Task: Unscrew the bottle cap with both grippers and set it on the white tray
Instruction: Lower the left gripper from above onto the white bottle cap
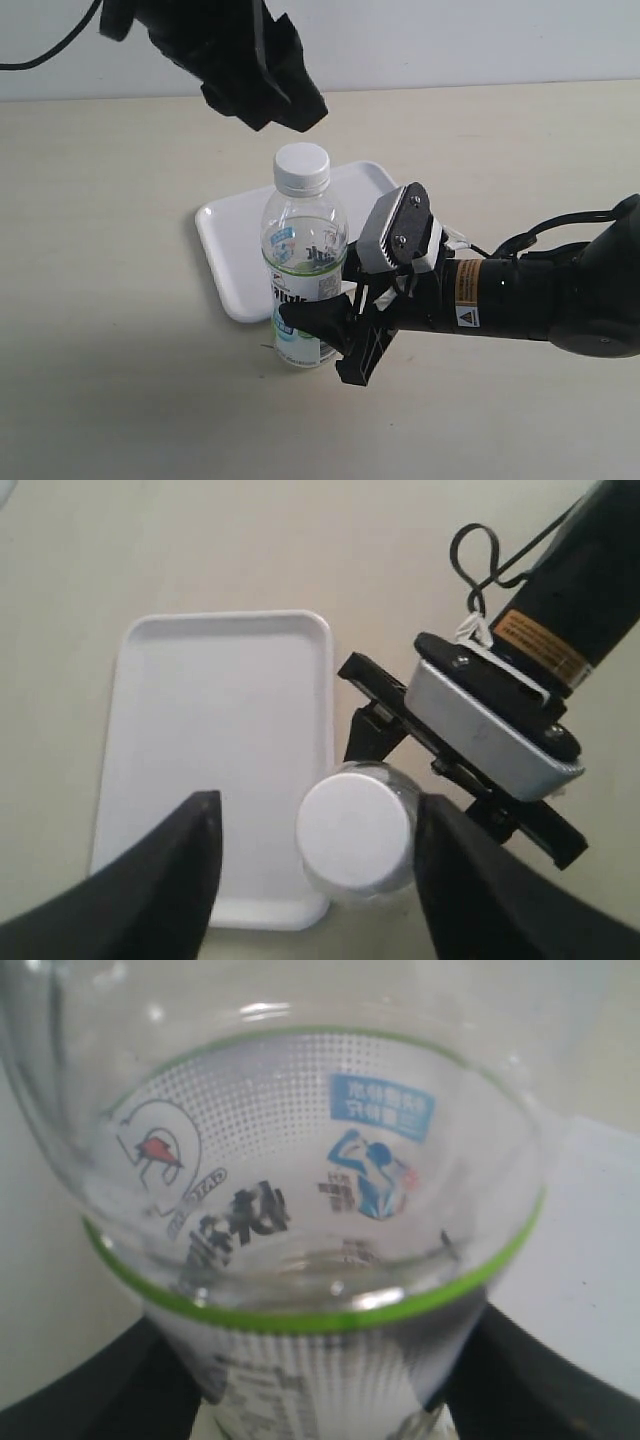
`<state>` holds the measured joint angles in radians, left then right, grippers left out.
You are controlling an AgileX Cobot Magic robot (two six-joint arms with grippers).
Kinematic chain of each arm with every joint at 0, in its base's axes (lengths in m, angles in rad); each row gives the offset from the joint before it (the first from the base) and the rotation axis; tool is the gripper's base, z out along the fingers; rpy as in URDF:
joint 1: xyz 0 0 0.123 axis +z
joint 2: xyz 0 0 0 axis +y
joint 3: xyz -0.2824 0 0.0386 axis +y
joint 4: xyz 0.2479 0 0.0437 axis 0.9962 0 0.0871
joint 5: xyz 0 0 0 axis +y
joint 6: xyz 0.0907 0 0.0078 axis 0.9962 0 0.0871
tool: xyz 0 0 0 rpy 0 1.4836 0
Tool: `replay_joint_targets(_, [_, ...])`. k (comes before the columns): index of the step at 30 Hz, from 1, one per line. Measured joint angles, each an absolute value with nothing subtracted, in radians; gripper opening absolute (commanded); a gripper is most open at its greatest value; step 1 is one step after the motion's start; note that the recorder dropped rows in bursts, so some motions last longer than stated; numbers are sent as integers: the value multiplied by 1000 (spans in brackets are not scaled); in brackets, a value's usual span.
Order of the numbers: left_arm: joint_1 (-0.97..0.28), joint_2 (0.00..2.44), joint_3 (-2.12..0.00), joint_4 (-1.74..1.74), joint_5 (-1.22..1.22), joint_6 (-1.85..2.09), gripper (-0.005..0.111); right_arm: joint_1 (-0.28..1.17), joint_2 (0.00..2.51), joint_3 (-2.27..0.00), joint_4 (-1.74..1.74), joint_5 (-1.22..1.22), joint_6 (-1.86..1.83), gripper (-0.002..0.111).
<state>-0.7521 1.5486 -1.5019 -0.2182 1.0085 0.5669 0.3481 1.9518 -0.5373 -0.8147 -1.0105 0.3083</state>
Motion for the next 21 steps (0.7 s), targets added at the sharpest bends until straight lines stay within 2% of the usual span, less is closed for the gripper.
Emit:
replay_joint_targets(5, [-760, 1558, -1502, -170, 1018, 501, 57, 348, 1952, -537, -815, -1011, 308, 0])
replay_joint_targets(10, [-761, 1598, -1502, -165, 1036, 459, 66, 348, 1952, -537, -815, -1011, 308, 0])
replay_joint_targets(21, [-762, 1652, -1502, -159, 1042, 426, 66, 348, 1952, -537, -813, -1011, 310, 0])
